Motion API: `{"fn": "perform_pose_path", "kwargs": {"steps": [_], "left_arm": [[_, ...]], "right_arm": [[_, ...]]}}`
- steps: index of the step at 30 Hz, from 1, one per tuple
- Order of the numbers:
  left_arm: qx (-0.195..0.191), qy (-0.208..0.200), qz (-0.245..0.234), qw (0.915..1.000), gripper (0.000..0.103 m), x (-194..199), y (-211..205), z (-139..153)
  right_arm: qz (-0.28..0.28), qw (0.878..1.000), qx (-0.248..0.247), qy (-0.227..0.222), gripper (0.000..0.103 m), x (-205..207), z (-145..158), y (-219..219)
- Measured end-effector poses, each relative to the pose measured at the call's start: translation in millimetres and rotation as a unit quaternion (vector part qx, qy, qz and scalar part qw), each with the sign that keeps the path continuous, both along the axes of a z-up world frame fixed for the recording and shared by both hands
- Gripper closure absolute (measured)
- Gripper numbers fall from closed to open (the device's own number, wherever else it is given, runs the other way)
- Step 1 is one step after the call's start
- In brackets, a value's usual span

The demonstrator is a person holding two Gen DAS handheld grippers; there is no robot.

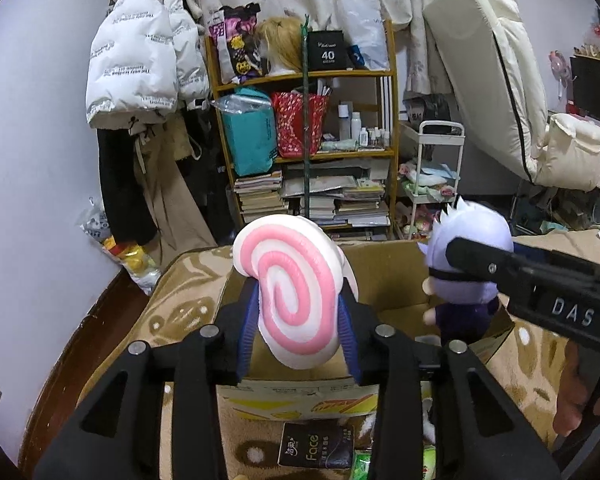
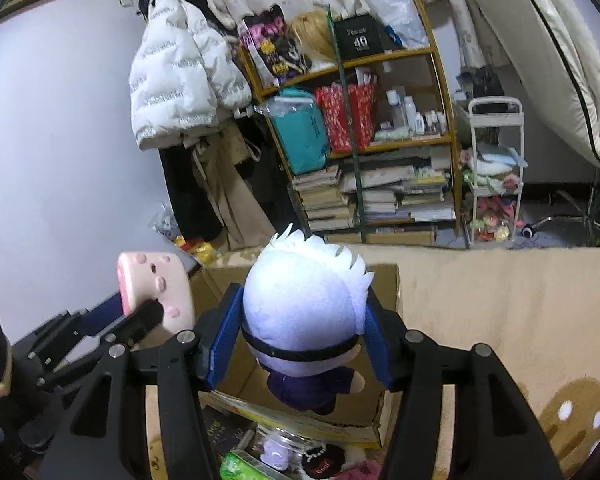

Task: Organize soft objects
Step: 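Carry both held toys over the box and open both tools to drop them, then move the left tool to the yellow plush dog while the right tool approaches the pink bear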

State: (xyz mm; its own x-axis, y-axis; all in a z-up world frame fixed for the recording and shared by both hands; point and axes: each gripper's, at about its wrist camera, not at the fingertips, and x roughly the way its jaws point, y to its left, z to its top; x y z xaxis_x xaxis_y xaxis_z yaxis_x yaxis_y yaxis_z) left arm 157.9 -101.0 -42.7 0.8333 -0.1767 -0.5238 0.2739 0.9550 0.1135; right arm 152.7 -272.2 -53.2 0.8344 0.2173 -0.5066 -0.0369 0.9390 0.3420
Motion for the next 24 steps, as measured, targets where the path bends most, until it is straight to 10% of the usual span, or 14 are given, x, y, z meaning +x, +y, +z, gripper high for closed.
{"fn": "perform_pose_path", "kwargs": {"steps": [13, 24], "left_arm": [[-0.020, 0.023, 0.041, 0.9987, 0.021, -1.4, 19.2, -2.1], [-0.001, 0.020, 0.069, 0.9974, 0.012, -28.7, 34.4, 9.9]], "right_arm": [[-0.014, 1.000, 0.001, 0.018, 0.026, -1.7, -2.7, -5.5], [-0.028, 0.999, -0.017, 0.031, 0.000, -32.0, 10.8, -8.1]]}}
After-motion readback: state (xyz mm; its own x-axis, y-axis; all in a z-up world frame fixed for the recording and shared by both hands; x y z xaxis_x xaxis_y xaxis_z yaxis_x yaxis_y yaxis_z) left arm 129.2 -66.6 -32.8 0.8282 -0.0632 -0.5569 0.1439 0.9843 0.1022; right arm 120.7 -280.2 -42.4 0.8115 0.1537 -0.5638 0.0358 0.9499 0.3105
